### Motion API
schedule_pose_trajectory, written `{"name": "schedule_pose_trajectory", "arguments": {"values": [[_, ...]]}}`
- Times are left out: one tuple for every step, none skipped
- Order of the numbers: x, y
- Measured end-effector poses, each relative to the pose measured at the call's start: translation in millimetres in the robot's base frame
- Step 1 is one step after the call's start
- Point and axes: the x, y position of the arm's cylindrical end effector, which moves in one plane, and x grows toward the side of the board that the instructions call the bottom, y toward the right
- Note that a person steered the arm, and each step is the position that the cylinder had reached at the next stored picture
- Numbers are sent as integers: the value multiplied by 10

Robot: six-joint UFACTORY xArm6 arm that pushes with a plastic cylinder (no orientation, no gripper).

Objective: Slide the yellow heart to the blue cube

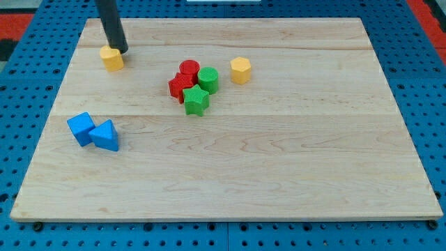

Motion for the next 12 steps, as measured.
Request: {"name": "schedule_pose_trajectory", "arguments": {"values": [[280, -133], [627, -149], [1032, -129], [1258, -127], [1100, 371], [1080, 41], [826, 77], [681, -121], [867, -282], [942, -451], [1015, -497], [1227, -578]]}}
